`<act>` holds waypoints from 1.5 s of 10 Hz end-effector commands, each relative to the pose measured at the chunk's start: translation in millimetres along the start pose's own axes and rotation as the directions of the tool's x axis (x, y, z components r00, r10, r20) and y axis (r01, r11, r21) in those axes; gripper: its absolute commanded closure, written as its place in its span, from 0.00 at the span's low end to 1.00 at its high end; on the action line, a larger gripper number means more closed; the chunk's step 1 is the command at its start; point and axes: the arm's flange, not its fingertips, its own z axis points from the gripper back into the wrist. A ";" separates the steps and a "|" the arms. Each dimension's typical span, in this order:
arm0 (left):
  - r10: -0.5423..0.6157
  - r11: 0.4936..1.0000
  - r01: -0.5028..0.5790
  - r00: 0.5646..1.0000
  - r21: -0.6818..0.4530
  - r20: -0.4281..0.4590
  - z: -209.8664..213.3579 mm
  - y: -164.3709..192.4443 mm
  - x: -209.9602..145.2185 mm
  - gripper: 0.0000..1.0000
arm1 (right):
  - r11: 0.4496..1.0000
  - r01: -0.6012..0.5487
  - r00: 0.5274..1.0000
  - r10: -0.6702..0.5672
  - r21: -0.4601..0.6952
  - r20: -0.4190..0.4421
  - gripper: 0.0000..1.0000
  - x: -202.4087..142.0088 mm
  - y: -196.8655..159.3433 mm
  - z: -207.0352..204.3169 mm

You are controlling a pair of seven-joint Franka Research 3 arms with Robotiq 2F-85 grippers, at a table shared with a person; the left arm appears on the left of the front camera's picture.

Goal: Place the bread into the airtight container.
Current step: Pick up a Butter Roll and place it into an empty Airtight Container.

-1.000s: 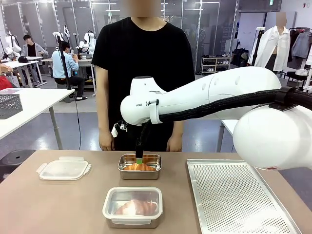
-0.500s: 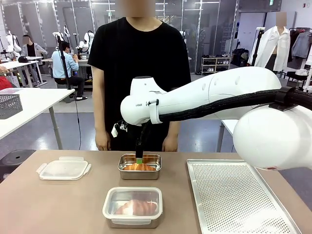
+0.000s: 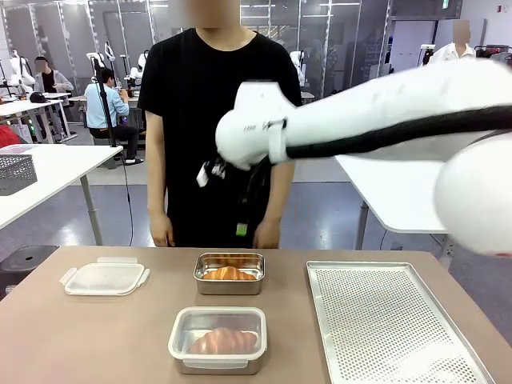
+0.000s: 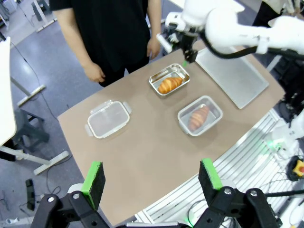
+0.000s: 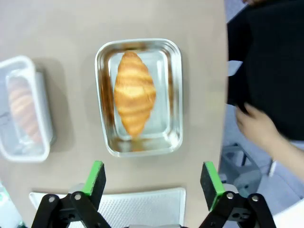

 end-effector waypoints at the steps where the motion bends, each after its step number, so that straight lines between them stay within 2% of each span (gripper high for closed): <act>1: -0.004 1.000 0.004 1.000 0.001 -0.001 1.5 -0.4 2.1 0.00 | 0.998 0.061 0.998 -0.061 -0.020 0.013 0.00 -49.8 27.7 51.3; 3: -0.004 1.000 0.004 1.000 0.001 -0.001 1.5 -0.4 2.1 0.00 | 0.981 0.183 0.982 -0.180 -0.057 0.055 0.00 -97.9 42.4 121.5; 4: -0.004 1.000 0.004 1.000 0.001 -0.001 1.5 -0.4 2.1 0.00 | 0.956 0.283 0.958 -0.277 -0.083 0.077 0.00 -123.9 51.9 151.4; 6: -0.004 1.000 0.004 1.000 0.001 -0.001 1.5 -0.4 2.1 0.00 | 0.885 0.455 0.888 -0.441 -0.104 0.132 0.00 -185.4 78.8 203.3; 8: -0.004 1.000 0.004 1.000 0.001 -0.001 1.5 -0.4 2.1 0.00 | 0.810 0.578 0.809 -0.553 -0.103 0.198 0.00 -242.4 122.2 247.1; 10: -0.004 1.000 0.004 1.000 0.001 -0.001 1.5 -0.4 2.1 0.00 | 0.698 0.705 0.704 -0.670 -0.122 0.236 0.00 -274.6 162.2 276.4; 11: -0.004 1.000 0.004 1.000 0.001 -0.001 1.5 -0.4 2.1 0.00 | 0.680 0.729 0.676 -0.698 -0.080 0.237 0.00 -288.6 184.8 291.8; 12: -0.004 1.000 0.004 1.000 0.001 -0.001 1.5 -0.4 2.1 0.00 | 0.668 0.740 0.658 -0.697 -0.075 0.285 0.00 -300.5 208.2 313.3; 13: -0.004 1.000 0.004 1.000 0.001 -0.001 1.5 -0.4 2.1 0.00 | 0.673 0.736 0.665 -0.697 -0.073 0.268 0.00 -303.7 229.1 333.2; 15: -0.004 1.000 0.004 1.000 0.001 -0.001 1.5 -0.4 2.1 0.00 | 0.661 0.750 0.653 -0.735 -0.022 0.181 0.00 -313.7 246.5 365.8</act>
